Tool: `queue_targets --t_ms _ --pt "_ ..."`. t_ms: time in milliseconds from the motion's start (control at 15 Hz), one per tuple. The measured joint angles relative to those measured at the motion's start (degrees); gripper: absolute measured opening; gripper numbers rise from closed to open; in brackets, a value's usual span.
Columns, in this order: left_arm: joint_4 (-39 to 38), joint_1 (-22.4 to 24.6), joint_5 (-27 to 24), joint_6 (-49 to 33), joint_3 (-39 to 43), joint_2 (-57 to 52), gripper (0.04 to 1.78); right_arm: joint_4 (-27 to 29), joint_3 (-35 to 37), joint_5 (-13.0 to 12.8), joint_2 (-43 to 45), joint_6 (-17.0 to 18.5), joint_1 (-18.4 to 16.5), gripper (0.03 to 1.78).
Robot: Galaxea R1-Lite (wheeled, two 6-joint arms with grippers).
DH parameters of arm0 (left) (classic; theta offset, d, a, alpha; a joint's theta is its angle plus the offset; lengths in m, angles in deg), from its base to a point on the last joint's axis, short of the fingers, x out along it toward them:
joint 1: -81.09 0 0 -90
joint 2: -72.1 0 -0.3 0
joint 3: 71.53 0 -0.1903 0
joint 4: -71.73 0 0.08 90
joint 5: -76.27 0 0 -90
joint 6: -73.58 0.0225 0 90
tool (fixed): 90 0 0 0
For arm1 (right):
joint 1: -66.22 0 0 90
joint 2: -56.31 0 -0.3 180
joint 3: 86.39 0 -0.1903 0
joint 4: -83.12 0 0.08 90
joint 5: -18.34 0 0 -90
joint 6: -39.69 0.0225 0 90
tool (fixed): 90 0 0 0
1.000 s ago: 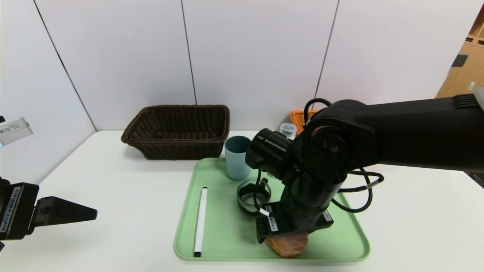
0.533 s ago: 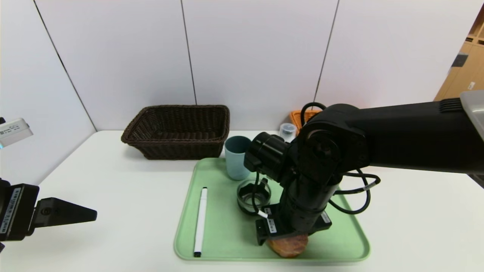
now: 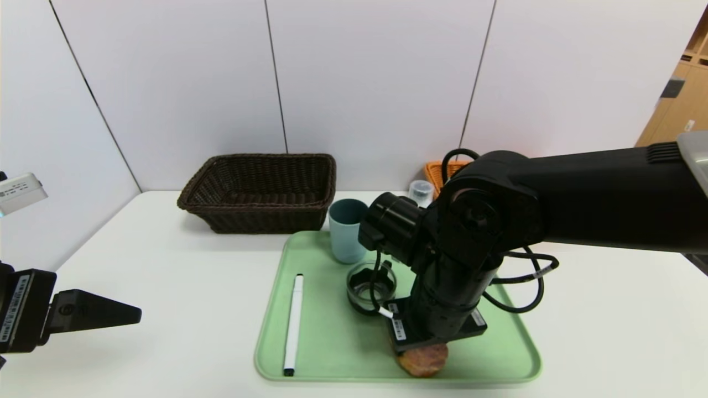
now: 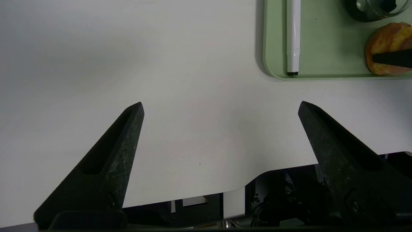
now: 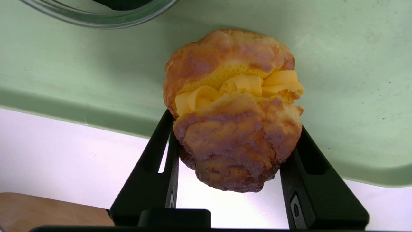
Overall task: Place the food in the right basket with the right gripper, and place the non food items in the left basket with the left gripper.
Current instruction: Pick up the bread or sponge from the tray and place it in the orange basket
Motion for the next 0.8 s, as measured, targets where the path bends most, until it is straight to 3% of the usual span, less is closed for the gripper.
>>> queue_targets --t_ms 267,533,800 --pt "0.0 0.0 0.0 0.0 -0.1 0.0 1.69 0.2 -0.2 -0.1 2.6 -0.1 -1.3 0.84" --pt "0.0 0.0 -0.1 0.0 -0.2 0.0 1.69 2.3 0.0 -0.5 5.3 -0.1 -5.4 0.84" --pt "0.0 0.0 0.0 0.0 -0.2 -0.1 1.69 4.4 0.4 -3.9 7.4 -0.5 -9.7 0.84"
